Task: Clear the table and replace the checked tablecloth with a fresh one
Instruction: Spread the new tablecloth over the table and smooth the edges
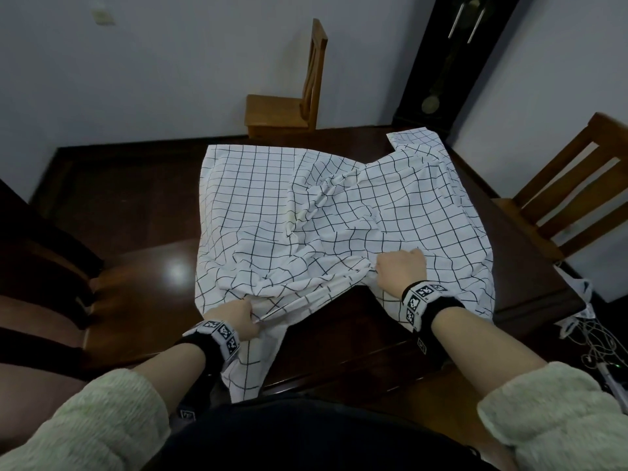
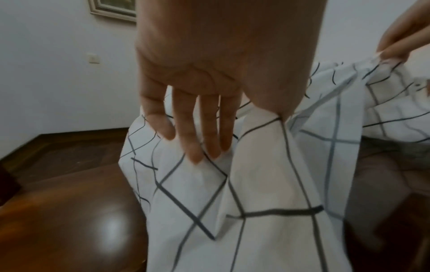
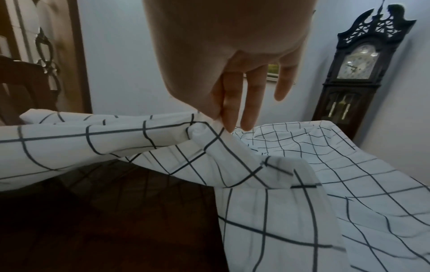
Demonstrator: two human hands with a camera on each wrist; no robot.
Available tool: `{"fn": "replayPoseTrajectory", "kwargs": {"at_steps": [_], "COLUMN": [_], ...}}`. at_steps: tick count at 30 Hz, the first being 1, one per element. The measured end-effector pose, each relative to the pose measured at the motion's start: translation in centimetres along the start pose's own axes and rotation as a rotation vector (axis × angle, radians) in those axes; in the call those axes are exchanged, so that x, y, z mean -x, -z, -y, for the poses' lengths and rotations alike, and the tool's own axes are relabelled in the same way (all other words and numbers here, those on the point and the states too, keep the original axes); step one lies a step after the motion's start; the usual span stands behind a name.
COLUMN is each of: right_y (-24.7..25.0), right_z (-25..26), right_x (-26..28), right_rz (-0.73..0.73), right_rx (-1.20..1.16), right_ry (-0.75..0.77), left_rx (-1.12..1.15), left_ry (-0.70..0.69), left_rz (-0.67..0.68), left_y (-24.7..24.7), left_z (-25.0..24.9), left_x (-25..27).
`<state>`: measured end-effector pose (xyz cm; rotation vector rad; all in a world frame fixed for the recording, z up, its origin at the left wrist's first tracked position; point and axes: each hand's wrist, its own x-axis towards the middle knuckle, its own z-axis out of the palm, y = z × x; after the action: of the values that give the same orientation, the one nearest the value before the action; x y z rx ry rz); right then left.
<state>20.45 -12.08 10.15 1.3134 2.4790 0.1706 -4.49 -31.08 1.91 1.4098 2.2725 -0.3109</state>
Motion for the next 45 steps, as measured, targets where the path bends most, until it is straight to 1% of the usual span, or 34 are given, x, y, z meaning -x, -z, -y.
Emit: {"fn": "replayPoseTrajectory", "kwargs": {"at_steps": [3, 4, 5, 7, 9, 10, 11, 13, 14, 15, 17, 19, 20, 22, 24, 26, 28, 29, 30, 31, 32, 33, 34, 36, 37, 39, 41, 42, 43, 45], "right_y": [0.3, 0.3, 0.2, 0.0, 0.0, 0.0, 0.1, 0.7, 1.1, 1.4, 1.7, 1.6, 1.6, 1.2, 1.4, 1.4, 1.8, 2.3, 2.9, 3.6, 4.1, 4.5, 4.7, 4.7, 4.5, 4.1, 3.6, 3.5, 3.5, 3.2], "right_z": [-1.5, -2.1, -2.8, -3.8, -4.1, -3.9, -3.3, -1.1, 0.5, 2.2, 5.6, 8.4, 9.6, 11.1, 11.7, 11.3, 10.6, 10.3, 10.1, 9.9, 9.9, 10.0, 10.1, 10.7, 11.0, 11.1, 10.0, 9.0, 7.7, 4.5], "right_x": [-0.2, -0.2, -0.2, -0.5, -0.7, -0.9, -1.1, -1.4, -1.5, -1.5, -1.3, -0.9, -0.6, -0.5, -0.7, -1.5, -2.3, -2.4, -2.5, -2.3, -2.2, -2.0, -1.9, -1.5, -1.4, -1.8, -3.0, -3.6, -4.3, -5.3], "right_rz": [0.016, 0.031, 0.049, 0.119, 0.194, 0.184, 0.140, 0.063, 0.066, 0.096, 0.193, 0.253, 0.263, 0.234, 0.173, 0.151, 0.132, 0.091, 0.061, 0.040, 0.042, 0.063, 0.093, 0.160, 0.163, 0.091, -0.011, -0.056, -0.089, -0.128], "right_rx": [-0.009, -0.019, -0.024, -0.023, -0.046, -0.078, -0.129, -0.237, -0.255, -0.265, -0.319, -0.386, -0.416, -0.440, -0.422, -0.547, -0.825, -0.970, -1.102, -1.216, -1.301, -1.360, -1.404, -1.439, -1.426, -1.390, -1.376, -1.356, -1.323, -1.200], "right_ry": [-0.120, -0.167, -0.211, -0.275, -0.293, -0.259, -0.187, 0.059, 0.187, 0.285, 0.391, 0.425, 0.415, 0.346, 0.277, 0.200, 0.089, 0.034, -0.018, -0.054, -0.080, -0.098, -0.113, -0.120, -0.121, -0.143, -0.207, -0.274, -0.343, -0.497], "left_rx": [0.006, 0.004, 0.007, 0.028, 0.124, 0.199, 0.275, 0.392, 0.435, 0.475, 0.585, 0.738, 0.818, 0.964, 1.063, 1.084, 0.974, 0.858, 0.736, 0.635, 0.557, 0.490, 0.428, 0.373, 0.359, 0.255, 0.062, -0.050, -0.155, -0.281], "left_ry": [-0.018, -0.007, 0.012, 0.069, 0.105, 0.096, 0.068, -0.033, -0.077, -0.108, -0.171, -0.230, -0.243, -0.253, -0.289, -0.317, -0.240, -0.152, -0.057, 0.012, 0.040, 0.032, 0.012, -0.018, -0.035, -0.063, -0.067, -0.046, -0.010, 0.110], "left_rz": [0.121, 0.128, 0.106, 0.013, -0.101, -0.167, -0.228, -0.327, -0.370, -0.412, -0.487, -0.535, -0.552, -0.565, -0.546, -0.522, -0.559, -0.562, -0.522, -0.455, -0.397, -0.368, -0.370, -0.459, -0.500, -0.525, -0.460, -0.389, -0.330, -0.227], "left_y": [1.2, 1.5, 1.6, 2.0, 2.4, 2.8, 3.3, 4.7, 5.4, 6.2, 7.3, 7.9, 8.1, 8.2, 7.7, 6.4, 4.5, 3.6, 2.8, 2.2, 1.7, 1.3, 1.1, 1.1, 1.3, 1.7, 1.9, 1.8, 1.9, 2.3], "left_z": [-0.2, -0.2, 0.0, 0.4, 0.6, 0.5, 0.3, -0.7, -1.3, -2.0, -3.2, -3.8, -4.0, -4.2, -3.9, -3.1, -1.7, -1.0, -0.5, -0.1, 0.1, 0.0, -0.3, -0.6, -0.5, 0.0, 1.4, 2.4, 3.5, 6.2], "left_x": [-0.1, 0.0, 0.1, 0.2, 0.2, 0.1, 0.1, 0.1, 0.4, 0.6, 1.1, 1.5, 1.7, 2.2, 2.5, 2.7, 2.4, 2.1, 2.0, 1.9, 1.7, 1.4, 1.1, 0.3, -0.1, -0.7, -1.0, -1.1, -1.2, -1.4]}}
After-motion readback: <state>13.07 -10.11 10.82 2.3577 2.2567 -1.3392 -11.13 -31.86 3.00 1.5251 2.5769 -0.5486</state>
